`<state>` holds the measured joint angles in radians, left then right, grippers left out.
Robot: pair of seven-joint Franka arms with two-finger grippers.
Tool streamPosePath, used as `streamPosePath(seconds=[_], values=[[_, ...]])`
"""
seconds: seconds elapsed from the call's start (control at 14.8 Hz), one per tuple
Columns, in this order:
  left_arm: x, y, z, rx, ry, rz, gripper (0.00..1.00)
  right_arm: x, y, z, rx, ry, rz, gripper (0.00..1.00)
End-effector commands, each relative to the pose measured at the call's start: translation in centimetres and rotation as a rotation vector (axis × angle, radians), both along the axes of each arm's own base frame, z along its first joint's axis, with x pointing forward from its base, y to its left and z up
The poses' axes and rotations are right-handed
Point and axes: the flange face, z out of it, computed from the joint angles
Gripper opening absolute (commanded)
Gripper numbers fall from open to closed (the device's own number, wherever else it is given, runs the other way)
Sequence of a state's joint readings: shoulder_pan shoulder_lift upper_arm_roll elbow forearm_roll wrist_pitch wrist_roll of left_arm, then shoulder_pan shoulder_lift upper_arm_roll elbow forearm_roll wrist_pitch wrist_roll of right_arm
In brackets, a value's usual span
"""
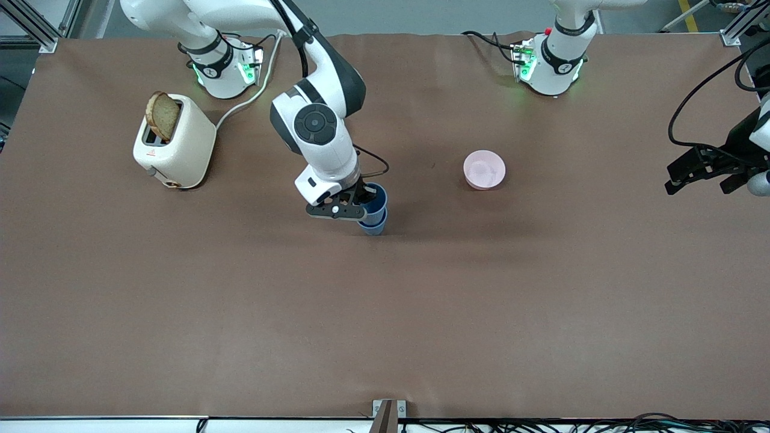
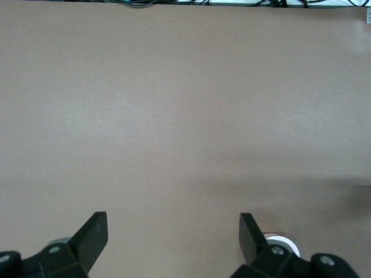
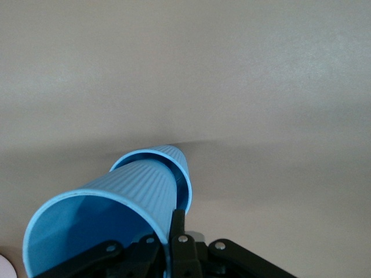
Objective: Stack blue cups with both arms
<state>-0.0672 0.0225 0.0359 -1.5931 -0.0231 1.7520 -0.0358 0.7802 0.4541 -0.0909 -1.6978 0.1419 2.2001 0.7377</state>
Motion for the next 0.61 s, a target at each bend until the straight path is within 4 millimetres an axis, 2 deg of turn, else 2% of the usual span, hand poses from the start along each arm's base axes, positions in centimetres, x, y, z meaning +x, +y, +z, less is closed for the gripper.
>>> streamPosePath(seconds=[0.0,0.14,0.2,0.34,0.41,0.47,0.54], values=[[0.0,-0.5,0.9,-0.042,-0.005,0.044,1.0,-0.3,-0.2,-0.1,0.007,0.005,-0.024,0.0],[-0.6,-0.3,1.9,-0.04,0.01,0.036,1.0,-0.5,-0.2,-0.3,0.001,0.01,-0.02,0.01],[-0.6,-0.4,2.2,-0.041,0.009,0.044,1.0,-0.5,-0.3,-0.4,-0.002,0.014,-0.018,0.08],[-0.8,-0.5,2.0,-0.043,0.026,0.049,1.0,-0.6,-0.3,-0.4,-0.002,0.015,-0.019,0.36],[-0.9,-0.3,1.4,-0.04,0.055,0.041,1.0,-0.5,-0.2,-0.3,-0.001,0.012,-0.016,0.63],[-1.0,-0.2,1.3,-0.035,0.067,0.033,1.0,-0.5,-0.2,-0.2,0.001,0.01,-0.018,0.8],[-1.1,-0.4,1.2,-0.032,0.07,0.03,1.0,-0.3,-0.4,0.0,0.003,0.008,-0.022,0.87]])
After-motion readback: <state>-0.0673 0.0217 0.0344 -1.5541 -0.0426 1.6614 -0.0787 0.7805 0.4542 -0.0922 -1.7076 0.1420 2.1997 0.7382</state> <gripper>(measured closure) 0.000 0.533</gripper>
